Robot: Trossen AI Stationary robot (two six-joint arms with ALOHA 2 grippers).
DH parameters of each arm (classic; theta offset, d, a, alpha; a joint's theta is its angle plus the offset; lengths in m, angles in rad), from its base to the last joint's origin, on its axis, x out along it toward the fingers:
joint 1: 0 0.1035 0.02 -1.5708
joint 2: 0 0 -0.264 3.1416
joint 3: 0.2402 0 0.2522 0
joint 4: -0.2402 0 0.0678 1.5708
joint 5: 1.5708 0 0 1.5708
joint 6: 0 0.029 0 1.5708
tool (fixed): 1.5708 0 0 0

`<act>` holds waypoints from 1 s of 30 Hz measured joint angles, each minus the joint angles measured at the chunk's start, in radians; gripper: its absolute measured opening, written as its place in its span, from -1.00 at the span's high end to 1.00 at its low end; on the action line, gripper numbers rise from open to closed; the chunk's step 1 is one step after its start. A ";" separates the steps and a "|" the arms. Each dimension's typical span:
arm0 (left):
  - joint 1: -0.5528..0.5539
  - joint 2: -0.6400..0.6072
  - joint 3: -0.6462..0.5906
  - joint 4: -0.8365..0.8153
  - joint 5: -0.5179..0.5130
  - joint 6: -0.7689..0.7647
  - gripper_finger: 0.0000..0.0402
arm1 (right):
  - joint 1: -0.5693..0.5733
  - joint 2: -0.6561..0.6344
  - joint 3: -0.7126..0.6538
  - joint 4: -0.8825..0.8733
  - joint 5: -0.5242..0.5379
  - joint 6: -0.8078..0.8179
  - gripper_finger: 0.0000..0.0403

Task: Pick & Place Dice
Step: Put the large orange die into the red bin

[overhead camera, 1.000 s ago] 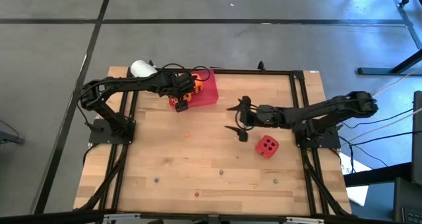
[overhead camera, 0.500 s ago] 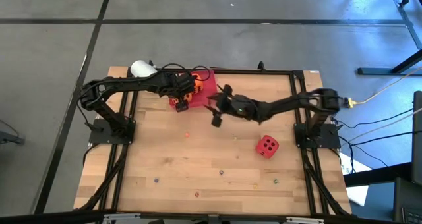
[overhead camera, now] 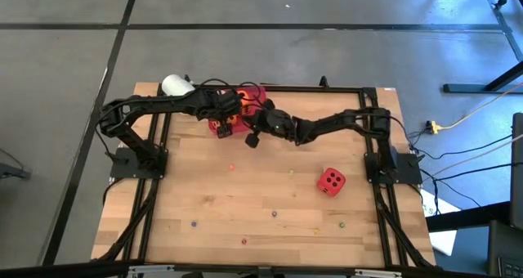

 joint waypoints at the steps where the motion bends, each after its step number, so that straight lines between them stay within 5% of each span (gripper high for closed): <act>1: 0.000 0.000 0.000 0.000 0.000 0.000 -0.79 | -0.004 0.009 0.011 0.006 -0.024 0.002 0.98; 30: -0.008 0.000 0.000 -0.016 -0.007 -0.102 -0.98 | -0.010 0.033 0.059 -0.022 -0.096 0.036 0.98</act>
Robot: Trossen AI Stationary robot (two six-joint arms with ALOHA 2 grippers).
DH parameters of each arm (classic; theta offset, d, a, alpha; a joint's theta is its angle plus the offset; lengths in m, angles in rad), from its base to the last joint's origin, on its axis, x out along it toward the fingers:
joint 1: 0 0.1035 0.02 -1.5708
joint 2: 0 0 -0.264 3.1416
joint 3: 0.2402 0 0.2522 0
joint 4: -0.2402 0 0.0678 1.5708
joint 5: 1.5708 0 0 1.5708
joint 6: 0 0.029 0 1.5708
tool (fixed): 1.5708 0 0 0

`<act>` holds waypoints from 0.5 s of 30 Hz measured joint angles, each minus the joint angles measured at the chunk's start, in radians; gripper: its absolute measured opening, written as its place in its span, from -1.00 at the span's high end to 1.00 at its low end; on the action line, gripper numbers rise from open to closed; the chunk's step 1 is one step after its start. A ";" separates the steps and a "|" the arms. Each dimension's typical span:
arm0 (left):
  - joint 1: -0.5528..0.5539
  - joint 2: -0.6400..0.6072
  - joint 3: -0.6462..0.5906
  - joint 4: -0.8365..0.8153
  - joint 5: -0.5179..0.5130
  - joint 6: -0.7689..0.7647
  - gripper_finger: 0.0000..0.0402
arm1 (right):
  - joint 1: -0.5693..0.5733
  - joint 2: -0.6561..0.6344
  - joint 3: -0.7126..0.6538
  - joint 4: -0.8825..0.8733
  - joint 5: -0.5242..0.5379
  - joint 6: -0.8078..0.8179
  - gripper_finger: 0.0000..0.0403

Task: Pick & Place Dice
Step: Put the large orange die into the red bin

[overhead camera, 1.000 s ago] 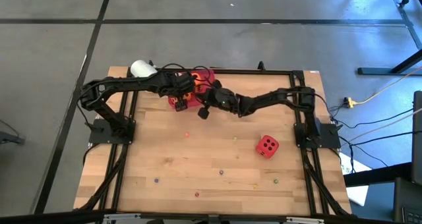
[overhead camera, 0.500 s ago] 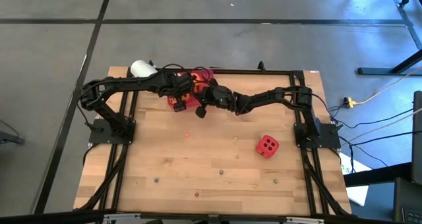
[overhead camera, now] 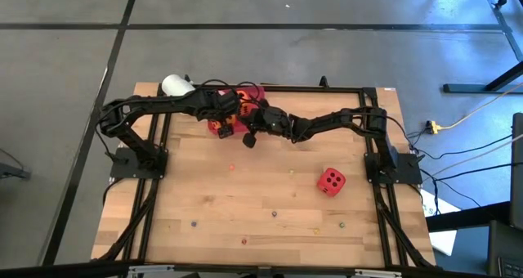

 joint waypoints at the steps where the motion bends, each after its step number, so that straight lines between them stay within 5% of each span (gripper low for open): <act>1: -0.002 0.000 0.000 0.003 -0.001 0.000 -0.98 | 0.000 0.000 0.000 0.000 -0.002 0.015 0.98; 15: -0.003 -0.045 0.000 0.022 -0.001 -0.003 -0.98 | 0.000 0.112 -0.001 0.217 0.066 0.044 0.98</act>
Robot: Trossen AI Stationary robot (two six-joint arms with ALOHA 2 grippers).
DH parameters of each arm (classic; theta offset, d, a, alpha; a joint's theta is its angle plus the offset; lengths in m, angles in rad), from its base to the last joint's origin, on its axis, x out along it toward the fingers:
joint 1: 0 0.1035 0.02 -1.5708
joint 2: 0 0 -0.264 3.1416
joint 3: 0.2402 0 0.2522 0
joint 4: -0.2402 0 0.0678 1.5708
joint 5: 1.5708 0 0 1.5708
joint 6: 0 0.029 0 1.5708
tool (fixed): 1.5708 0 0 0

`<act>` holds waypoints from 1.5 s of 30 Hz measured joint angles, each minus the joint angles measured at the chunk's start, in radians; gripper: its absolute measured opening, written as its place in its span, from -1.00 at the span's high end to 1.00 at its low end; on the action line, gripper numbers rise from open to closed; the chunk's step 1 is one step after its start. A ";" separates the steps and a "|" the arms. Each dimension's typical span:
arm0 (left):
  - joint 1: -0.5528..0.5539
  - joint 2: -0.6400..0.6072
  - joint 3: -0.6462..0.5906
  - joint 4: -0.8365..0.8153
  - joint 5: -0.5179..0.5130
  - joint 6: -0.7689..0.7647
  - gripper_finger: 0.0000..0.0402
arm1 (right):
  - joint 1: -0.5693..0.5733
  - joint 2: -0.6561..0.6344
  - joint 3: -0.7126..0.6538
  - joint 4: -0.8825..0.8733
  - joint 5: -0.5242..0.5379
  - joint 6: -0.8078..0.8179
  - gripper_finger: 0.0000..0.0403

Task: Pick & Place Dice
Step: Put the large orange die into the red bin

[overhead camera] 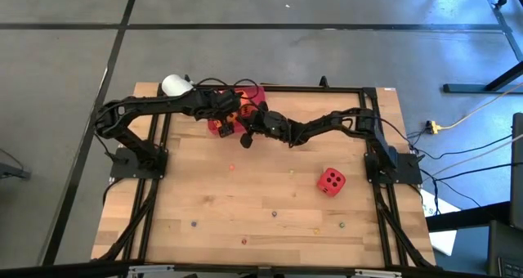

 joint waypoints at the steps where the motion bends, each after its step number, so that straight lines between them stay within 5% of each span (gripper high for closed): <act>1: 0.000 -0.005 0.000 -0.001 0.000 0.000 -0.98 | 0.000 0.006 0.000 0.033 0.003 0.000 0.98; 11: 0.000 -0.012 0.000 0.000 0.037 0.002 -0.98 | 0.001 0.015 0.006 0.118 -0.039 0.001 0.98; 21: -0.002 -0.012 0.000 -0.004 0.079 0.027 -0.98 | 0.012 0.071 0.154 -0.124 -0.024 0.026 0.98; 34: -0.013 -0.015 0.001 -0.007 0.054 0.026 -0.98 | 0.012 0.086 0.160 -0.137 0.021 0.023 0.98; 45: -0.064 -0.140 0.001 -0.011 0.051 -0.016 -0.98 | 0.006 0.087 0.160 -0.172 0.016 -0.008 0.98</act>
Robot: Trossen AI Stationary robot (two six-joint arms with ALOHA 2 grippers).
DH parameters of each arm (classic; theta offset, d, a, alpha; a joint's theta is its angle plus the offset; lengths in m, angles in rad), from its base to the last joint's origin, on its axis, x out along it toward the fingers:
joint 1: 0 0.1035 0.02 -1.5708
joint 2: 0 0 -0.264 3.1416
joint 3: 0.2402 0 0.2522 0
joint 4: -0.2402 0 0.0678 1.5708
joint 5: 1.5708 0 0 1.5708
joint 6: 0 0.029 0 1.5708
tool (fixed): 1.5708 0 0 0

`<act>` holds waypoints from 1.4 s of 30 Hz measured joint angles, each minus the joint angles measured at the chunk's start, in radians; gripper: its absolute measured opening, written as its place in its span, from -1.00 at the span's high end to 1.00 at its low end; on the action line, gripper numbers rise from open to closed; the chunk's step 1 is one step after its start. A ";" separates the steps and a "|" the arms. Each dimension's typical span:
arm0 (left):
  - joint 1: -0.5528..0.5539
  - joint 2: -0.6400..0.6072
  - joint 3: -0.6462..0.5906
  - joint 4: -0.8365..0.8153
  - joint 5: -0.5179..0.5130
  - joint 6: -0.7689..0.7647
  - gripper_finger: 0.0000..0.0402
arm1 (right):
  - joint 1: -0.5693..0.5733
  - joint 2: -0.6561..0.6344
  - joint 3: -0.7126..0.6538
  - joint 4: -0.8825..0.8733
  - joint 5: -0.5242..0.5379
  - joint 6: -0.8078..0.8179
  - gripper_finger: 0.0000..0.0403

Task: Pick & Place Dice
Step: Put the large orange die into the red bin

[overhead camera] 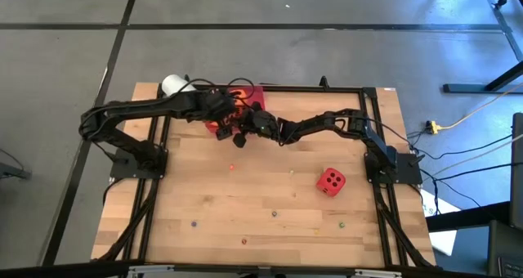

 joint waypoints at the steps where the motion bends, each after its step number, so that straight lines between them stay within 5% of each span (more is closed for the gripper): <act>1: -0.002 -0.011 0.000 -0.002 0.000 -0.010 -0.98 | 0.001 0.000 0.000 0.001 0.005 -0.001 0.98; 18: -0.013 -0.058 0.000 -0.065 -0.139 -0.071 -0.97 | 0.026 -0.074 0.000 -0.057 0.007 -0.049 0.98; 25: -0.013 -0.057 0.000 -0.114 -0.274 -0.112 -0.97 | 0.064 -0.182 0.000 -0.209 0.184 -0.124 0.98; 34: -0.013 -0.057 0.000 -0.119 -0.280 -0.115 -0.97 | 0.114 -0.345 0.000 -0.499 0.265 -0.151 0.98; 42: -0.013 -0.057 0.000 -0.119 -0.279 -0.115 -0.97 | 0.193 -0.529 0.000 -0.843 0.456 -0.153 0.98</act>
